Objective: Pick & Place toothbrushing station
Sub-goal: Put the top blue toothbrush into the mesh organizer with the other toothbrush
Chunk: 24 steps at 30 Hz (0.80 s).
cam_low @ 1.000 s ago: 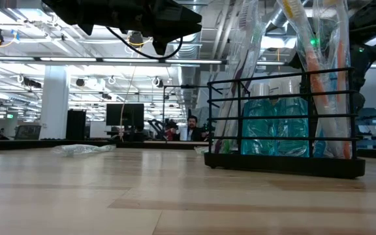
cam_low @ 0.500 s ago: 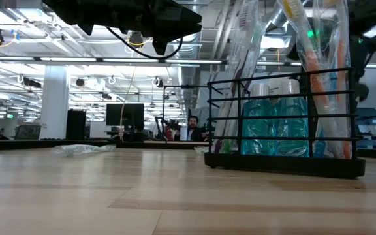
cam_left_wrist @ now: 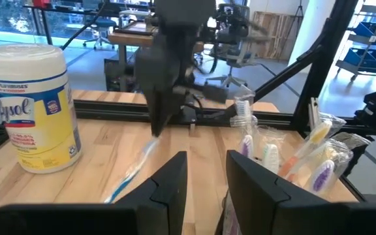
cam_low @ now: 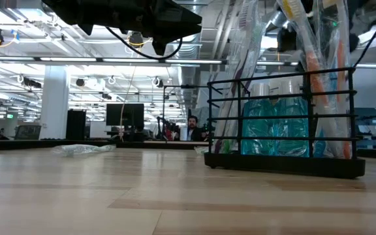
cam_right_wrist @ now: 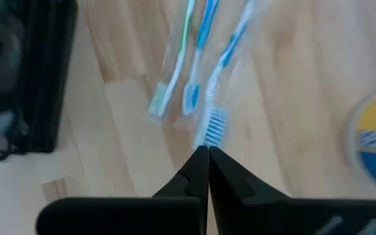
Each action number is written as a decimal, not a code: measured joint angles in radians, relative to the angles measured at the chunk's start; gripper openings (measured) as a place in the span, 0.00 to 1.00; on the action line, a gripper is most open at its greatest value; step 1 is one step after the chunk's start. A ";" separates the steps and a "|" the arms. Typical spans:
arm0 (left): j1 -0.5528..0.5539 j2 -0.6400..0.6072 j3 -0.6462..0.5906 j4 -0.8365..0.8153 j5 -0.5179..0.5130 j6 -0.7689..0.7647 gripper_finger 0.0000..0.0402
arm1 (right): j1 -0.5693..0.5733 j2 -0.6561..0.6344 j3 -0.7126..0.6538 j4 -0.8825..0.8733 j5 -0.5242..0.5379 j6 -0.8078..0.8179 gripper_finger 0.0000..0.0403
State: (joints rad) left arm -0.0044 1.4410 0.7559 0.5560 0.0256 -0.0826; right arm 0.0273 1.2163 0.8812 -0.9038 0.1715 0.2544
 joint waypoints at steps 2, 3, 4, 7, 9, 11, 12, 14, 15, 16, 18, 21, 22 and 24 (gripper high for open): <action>0.000 0.000 0.000 0.000 -0.008 0.012 0.25 | 0.000 0.000 0.050 -0.033 0.013 -0.016 0.00; 0.000 0.000 0.000 0.000 -0.010 0.028 0.25 | 0.000 0.000 0.076 -0.046 0.014 -0.029 0.00; 0.000 0.000 0.000 0.000 -0.010 0.043 0.25 | 0.000 0.000 0.099 -0.054 0.018 -0.043 0.00; 0.000 0.000 0.000 0.000 -0.011 0.056 0.25 | 0.000 0.000 0.165 -0.062 0.062 -0.078 0.00; 0.000 0.000 0.000 0.000 -0.011 0.056 0.25 | 0.000 0.000 0.202 -0.065 0.094 -0.103 0.00; 0.000 0.000 0.000 0.000 -0.011 0.056 0.25 | 0.000 0.000 0.236 -0.065 0.116 -0.129 0.00; 0.000 0.000 0.000 0.000 -0.011 0.056 0.25 | 0.000 0.000 0.252 -0.064 0.124 -0.141 0.00; 0.000 0.000 0.000 0.000 -0.011 0.056 0.25 | 0.000 0.000 0.280 -0.065 0.126 -0.160 0.00; 0.000 0.000 0.000 0.000 -0.011 0.056 0.25 | 0.000 0.000 0.294 -0.065 0.128 -0.166 0.00; 0.000 0.000 0.000 0.000 -0.011 0.056 0.25 | 0.000 0.000 0.306 -0.064 0.132 -0.175 0.00; 0.000 0.000 0.000 0.000 -0.011 0.056 0.25 | 0.000 0.000 0.330 -0.066 0.145 -0.189 0.00; 0.000 0.000 0.000 0.000 -0.011 0.056 0.25 | 0.000 0.000 0.373 -0.065 0.145 -0.211 0.00; 0.000 0.000 0.000 0.000 -0.011 0.056 0.25 | 0.000 0.000 0.388 -0.066 0.145 -0.213 0.00; 0.000 0.000 0.000 0.000 -0.011 0.056 0.25 | 0.000 0.000 0.418 -0.067 0.146 -0.224 0.00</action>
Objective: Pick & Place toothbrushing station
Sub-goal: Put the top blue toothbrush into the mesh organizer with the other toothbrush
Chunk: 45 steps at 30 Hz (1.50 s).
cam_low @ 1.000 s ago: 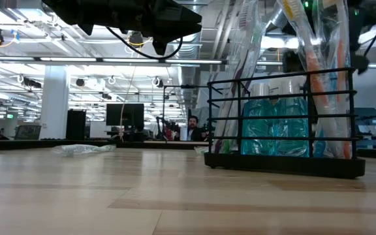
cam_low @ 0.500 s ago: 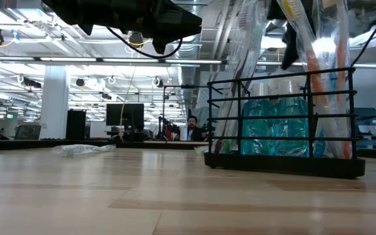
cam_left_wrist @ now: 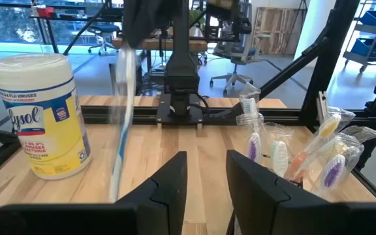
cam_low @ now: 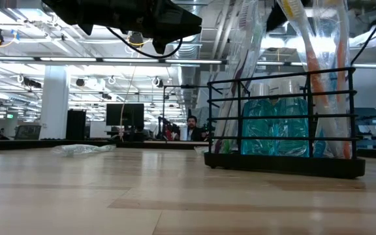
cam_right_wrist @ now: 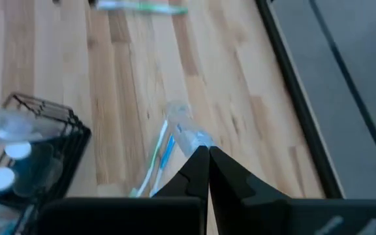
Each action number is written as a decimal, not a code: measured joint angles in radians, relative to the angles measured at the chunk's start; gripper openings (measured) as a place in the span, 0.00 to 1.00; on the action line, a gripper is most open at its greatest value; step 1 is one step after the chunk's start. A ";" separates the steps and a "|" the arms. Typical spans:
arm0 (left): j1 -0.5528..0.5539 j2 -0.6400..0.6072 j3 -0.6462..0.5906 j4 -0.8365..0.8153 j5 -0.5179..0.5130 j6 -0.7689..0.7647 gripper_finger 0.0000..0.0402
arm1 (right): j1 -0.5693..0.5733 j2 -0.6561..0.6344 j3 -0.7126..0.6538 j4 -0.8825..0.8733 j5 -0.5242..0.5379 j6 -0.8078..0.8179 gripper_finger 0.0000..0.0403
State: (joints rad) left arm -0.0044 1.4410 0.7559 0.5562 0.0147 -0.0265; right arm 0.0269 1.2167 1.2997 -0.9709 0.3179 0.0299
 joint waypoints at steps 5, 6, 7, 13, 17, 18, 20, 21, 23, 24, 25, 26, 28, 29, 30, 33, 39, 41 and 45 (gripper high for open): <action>0.000 0.000 0.000 0.000 0.000 0.020 0.25 | 0.008 0.000 0.058 0.000 0.004 -0.020 0.00; 0.000 0.000 0.000 0.000 -0.001 0.029 0.25 | 0.013 0.000 0.066 0.000 0.006 -0.028 0.00; 0.000 0.000 0.000 0.000 -0.007 0.041 0.25 | 0.018 0.000 0.074 0.001 0.006 -0.030 0.00; 0.000 0.000 0.000 0.000 -0.067 0.059 0.25 | 0.058 0.000 0.107 0.013 0.008 -0.032 0.00; 0.000 0.000 0.000 -0.002 -0.076 0.125 0.25 | 0.083 0.001 0.120 0.020 0.027 -0.042 0.00; 0.000 0.000 0.000 -0.002 -0.076 0.127 0.25 | 0.087 0.001 0.122 0.027 0.028 -0.042 0.00; 0.001 0.010 0.001 0.000 -0.076 0.139 0.25 | 0.096 0.001 0.127 0.032 0.028 -0.046 0.00; 0.003 0.016 0.001 -0.006 -0.076 0.153 0.25 | 0.101 0.001 0.128 0.034 0.028 -0.054 0.00; 0.006 0.041 0.001 0.009 -0.076 0.169 0.25 | 0.110 0.001 0.130 0.053 0.030 -0.063 0.00; 0.006 0.055 0.001 0.008 -0.076 0.174 0.26 | 0.112 0.001 0.131 0.058 0.030 -0.067 0.00; 0.011 0.070 0.001 0.009 -0.075 0.177 0.27 | 0.115 0.001 0.131 0.060 0.031 -0.068 0.00; 0.016 0.083 0.000 0.015 -0.074 0.178 0.28 | 0.118 0.001 0.131 0.066 0.031 -0.068 0.00; 0.020 0.107 0.000 0.047 -0.073 0.177 0.31 | 0.119 0.001 0.131 0.070 0.031 -0.068 0.00; 0.023 0.113 0.000 0.057 -0.073 0.177 0.33 | 0.121 0.001 0.131 0.069 0.031 -0.068 0.00; 0.027 0.118 0.000 0.069 -0.074 0.177 0.34 | 0.124 0.001 0.131 0.069 0.031 -0.067 0.00; 0.036 0.123 0.000 0.088 -0.074 0.172 0.40 | 0.124 0.001 0.131 0.069 0.031 -0.067 0.00; 0.066 0.119 0.000 0.119 -0.014 0.118 0.49 | 0.124 0.013 0.132 0.074 0.031 -0.071 0.00; 0.086 0.126 0.001 0.131 0.071 0.076 0.50 | 0.124 0.023 0.129 0.074 0.028 -0.083 0.00; 0.121 0.131 0.000 0.136 0.160 -0.005 0.52 | 0.122 0.055 0.128 0.082 0.026 -0.117 0.00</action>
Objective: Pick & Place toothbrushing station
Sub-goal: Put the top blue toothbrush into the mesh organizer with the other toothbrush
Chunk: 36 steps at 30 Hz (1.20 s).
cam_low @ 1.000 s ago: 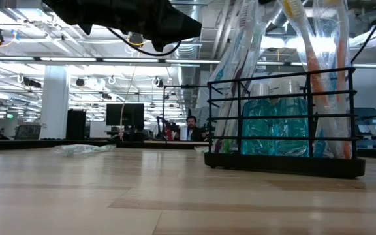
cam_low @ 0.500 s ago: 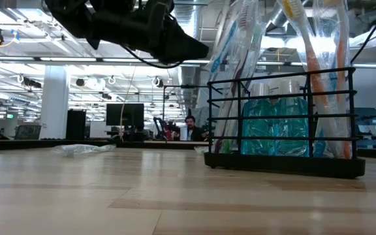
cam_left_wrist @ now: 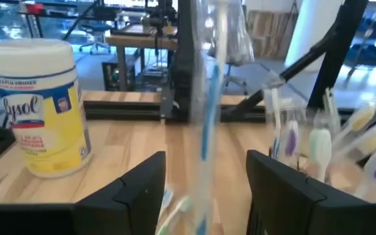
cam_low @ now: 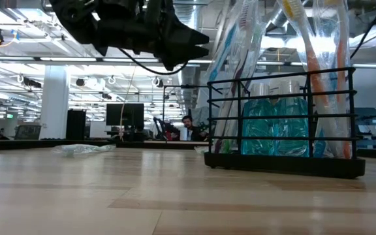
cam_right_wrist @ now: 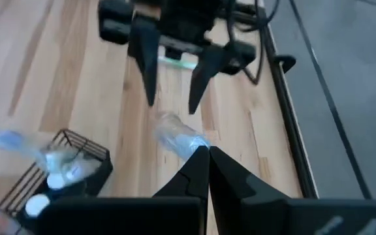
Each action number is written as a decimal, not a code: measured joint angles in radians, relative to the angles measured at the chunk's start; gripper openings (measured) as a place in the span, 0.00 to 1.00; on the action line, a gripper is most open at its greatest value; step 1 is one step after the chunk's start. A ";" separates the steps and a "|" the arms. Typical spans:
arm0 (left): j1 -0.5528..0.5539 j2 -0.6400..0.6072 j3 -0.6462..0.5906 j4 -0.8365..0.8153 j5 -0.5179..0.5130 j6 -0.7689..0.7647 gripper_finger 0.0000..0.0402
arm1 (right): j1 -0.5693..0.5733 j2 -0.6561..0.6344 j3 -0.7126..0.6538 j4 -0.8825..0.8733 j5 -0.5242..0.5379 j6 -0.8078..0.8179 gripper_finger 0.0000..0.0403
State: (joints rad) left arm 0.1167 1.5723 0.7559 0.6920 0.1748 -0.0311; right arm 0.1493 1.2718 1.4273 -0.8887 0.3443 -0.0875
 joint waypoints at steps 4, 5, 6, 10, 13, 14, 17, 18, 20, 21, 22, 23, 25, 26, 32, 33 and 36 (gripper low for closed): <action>0.025 0.012 -0.001 0.000 0.070 -0.043 0.53 | 0.000 0.031 0.015 0.011 -0.003 -0.026 0.00; 0.026 0.019 0.000 0.017 0.079 -0.045 0.53 | 0.000 0.042 0.025 0.004 -0.003 -0.029 0.00; 0.027 0.024 0.003 0.020 0.090 -0.051 0.53 | 0.000 0.054 0.041 0.026 -0.002 -0.037 0.00; 0.029 0.046 0.001 0.036 0.115 -0.060 0.53 | 0.000 0.089 0.076 0.017 -0.003 -0.058 0.00; 0.029 0.062 0.003 0.052 0.120 -0.061 0.53 | 0.000 0.124 0.104 -0.007 -0.003 -0.078 0.00; 0.029 0.066 0.002 0.044 0.127 -0.064 0.53 | 0.000 0.136 0.120 0.005 -0.003 -0.089 0.00; 0.029 0.084 0.003 0.061 0.150 -0.082 0.53 | -0.008 0.172 0.157 -0.011 -0.005 -0.107 0.00; 0.029 0.084 0.001 0.057 0.159 -0.082 0.53 | -0.011 0.184 0.171 -0.013 -0.006 -0.109 0.00; 0.028 0.084 0.001 0.058 0.166 -0.082 0.53 | -0.021 0.205 0.194 -0.034 -0.007 -0.121 0.00; 0.026 0.086 0.001 0.059 0.172 -0.082 0.53 | -0.025 0.213 0.203 -0.040 -0.007 -0.122 0.00; 0.025 0.087 0.001 0.056 0.178 -0.082 0.53 | -0.029 0.220 0.210 -0.047 -0.007 -0.122 0.00; 0.025 0.088 0.001 0.055 0.184 -0.082 0.52 | -0.033 0.223 0.215 -0.049 -0.007 -0.122 0.00; 0.023 0.088 0.001 0.058 0.192 -0.083 0.50 | -0.042 0.223 0.216 -0.051 -0.010 -0.122 0.00; 0.021 0.088 0.001 0.055 0.192 -0.082 0.48 | -0.044 0.223 0.216 -0.050 -0.020 -0.122 0.00; 0.020 0.088 0.001 0.048 0.193 -0.083 0.31 | -0.053 0.219 0.216 -0.045 -0.041 -0.122 0.00; 0.020 0.088 0.001 0.049 0.193 -0.083 0.27 | -0.053 0.219 0.216 -0.046 -0.041 -0.122 0.00; 0.020 0.088 0.001 0.049 0.193 -0.082 0.18 | -0.054 0.219 0.216 -0.046 -0.041 -0.122 0.00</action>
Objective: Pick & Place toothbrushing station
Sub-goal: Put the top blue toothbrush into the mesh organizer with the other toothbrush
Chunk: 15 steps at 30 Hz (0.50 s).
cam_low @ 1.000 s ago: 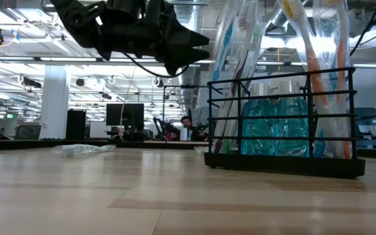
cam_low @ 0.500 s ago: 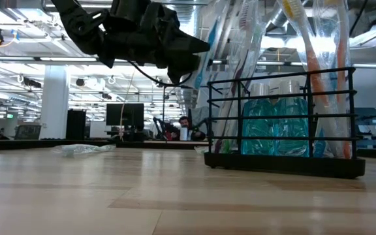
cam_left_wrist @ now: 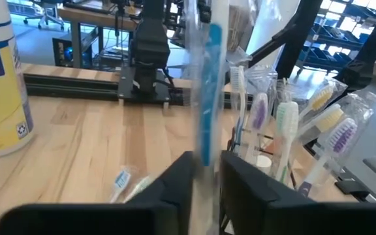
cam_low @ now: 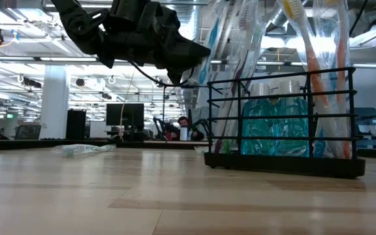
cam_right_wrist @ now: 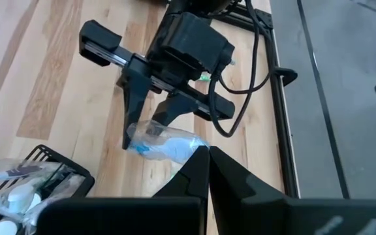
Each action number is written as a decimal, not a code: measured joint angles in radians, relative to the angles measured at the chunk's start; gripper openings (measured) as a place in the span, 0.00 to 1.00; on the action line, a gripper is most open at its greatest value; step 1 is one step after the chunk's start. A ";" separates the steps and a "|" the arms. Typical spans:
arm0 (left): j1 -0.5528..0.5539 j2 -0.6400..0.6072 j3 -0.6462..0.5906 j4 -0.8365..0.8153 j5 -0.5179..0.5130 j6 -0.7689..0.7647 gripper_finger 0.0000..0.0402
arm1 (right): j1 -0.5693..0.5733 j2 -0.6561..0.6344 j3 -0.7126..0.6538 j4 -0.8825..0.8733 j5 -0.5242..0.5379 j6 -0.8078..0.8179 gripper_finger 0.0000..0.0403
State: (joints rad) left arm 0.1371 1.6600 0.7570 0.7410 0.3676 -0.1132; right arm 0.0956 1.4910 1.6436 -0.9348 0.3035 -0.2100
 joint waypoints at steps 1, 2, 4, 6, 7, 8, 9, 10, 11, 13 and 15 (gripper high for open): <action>0.000 0.000 0.000 0.000 0.000 0.000 0.14 | 0.000 0.000 0.000 0.000 0.000 0.000 0.00; 0.000 0.000 0.000 0.000 0.000 0.001 0.11 | 0.000 0.000 0.000 0.000 -0.002 0.000 0.00; 0.000 0.000 0.000 0.000 0.001 0.003 0.05 | 0.000 0.000 0.000 0.000 -0.009 0.000 0.00; 0.000 0.000 0.000 0.000 0.002 0.003 0.03 | 0.000 0.000 0.000 0.000 -0.013 0.000 0.00; 0.000 0.000 0.000 -0.001 0.002 0.003 0.03 | 0.000 0.000 0.000 0.000 -0.015 0.000 0.00; 0.000 0.000 0.000 0.000 0.002 0.003 0.03 | 0.000 0.000 0.000 0.000 -0.015 0.000 0.00; 0.000 0.000 0.000 0.000 0.002 0.003 0.03 | 0.000 0.000 0.000 0.000 -0.015 0.000 0.00; 0.000 0.000 0.000 0.000 0.002 0.003 0.03 | 0.000 0.000 0.000 0.000 -0.015 0.000 0.00; 0.000 0.000 0.000 0.000 0.002 0.003 0.02 | 0.000 0.000 0.000 0.000 -0.015 0.000 0.00; 0.000 0.000 0.000 0.000 0.001 0.003 0.02 | 0.000 0.000 0.000 0.000 -0.015 0.000 0.00; 0.000 0.000 0.000 0.000 -0.007 0.003 0.02 | 0.000 0.000 0.000 0.000 -0.014 0.000 0.00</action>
State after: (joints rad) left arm 0.1371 1.6596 0.7570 0.7414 0.3606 -0.1104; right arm 0.0952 1.4910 1.6436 -0.9346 0.2890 -0.2100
